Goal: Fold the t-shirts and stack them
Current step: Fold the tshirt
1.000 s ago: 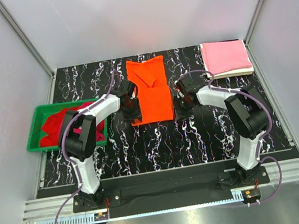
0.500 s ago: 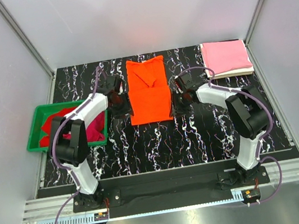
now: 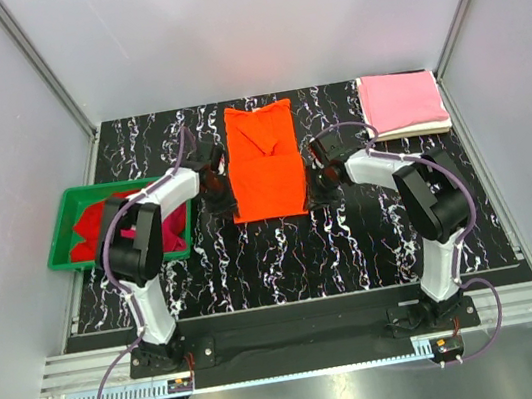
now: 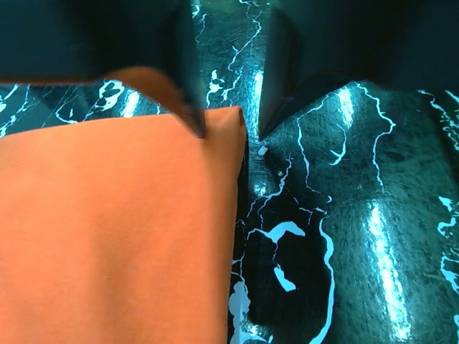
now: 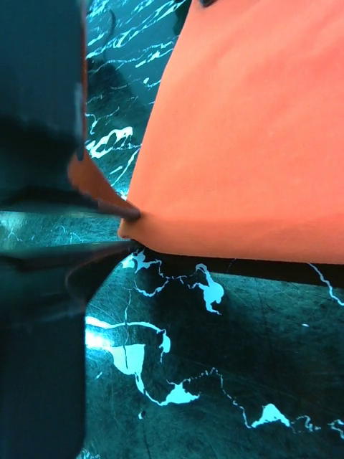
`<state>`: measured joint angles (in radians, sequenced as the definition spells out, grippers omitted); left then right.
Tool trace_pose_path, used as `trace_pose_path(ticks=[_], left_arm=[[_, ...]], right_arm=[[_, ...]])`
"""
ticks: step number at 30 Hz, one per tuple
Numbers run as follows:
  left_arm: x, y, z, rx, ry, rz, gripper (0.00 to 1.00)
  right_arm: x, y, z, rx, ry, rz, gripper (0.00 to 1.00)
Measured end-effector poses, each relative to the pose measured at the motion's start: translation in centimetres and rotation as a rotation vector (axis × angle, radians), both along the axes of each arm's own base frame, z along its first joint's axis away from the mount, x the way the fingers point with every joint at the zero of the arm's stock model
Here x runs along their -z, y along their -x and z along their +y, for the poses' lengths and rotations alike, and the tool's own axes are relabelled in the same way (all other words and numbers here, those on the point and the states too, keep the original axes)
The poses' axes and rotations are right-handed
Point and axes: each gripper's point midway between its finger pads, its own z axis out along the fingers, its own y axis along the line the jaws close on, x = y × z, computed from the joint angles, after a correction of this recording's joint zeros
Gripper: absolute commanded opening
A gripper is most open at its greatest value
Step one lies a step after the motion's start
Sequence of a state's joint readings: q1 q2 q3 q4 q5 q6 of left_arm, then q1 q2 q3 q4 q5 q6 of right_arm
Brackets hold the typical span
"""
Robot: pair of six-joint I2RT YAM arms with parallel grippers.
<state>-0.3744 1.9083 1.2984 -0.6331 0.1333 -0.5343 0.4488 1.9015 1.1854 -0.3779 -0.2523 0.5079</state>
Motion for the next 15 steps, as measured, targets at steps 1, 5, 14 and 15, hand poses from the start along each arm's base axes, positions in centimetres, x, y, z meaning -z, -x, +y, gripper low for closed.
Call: trace_pose_path(ticks=[1,5,14,15], left_arm=[[0.1,0.0,0.0,-0.002,0.001,0.005,0.17],[0.4,0.3,-0.4,0.009,0.009,0.013,0.0],[0.6,4.0,-2.0,0.088,0.013,0.025,0.0],[0.6,4.9,-2.1,0.099,0.012,0.03,0.0]], right_arm=[[0.0,0.0,0.0,0.001,0.0,0.0,0.16],[0.2,0.1,-0.1,0.002,0.001,-0.001,0.0],[-0.6,3.8,-1.9,0.004,0.006,0.004,0.0],[-0.6,4.4,-2.2,0.004,0.008,0.008,0.0]])
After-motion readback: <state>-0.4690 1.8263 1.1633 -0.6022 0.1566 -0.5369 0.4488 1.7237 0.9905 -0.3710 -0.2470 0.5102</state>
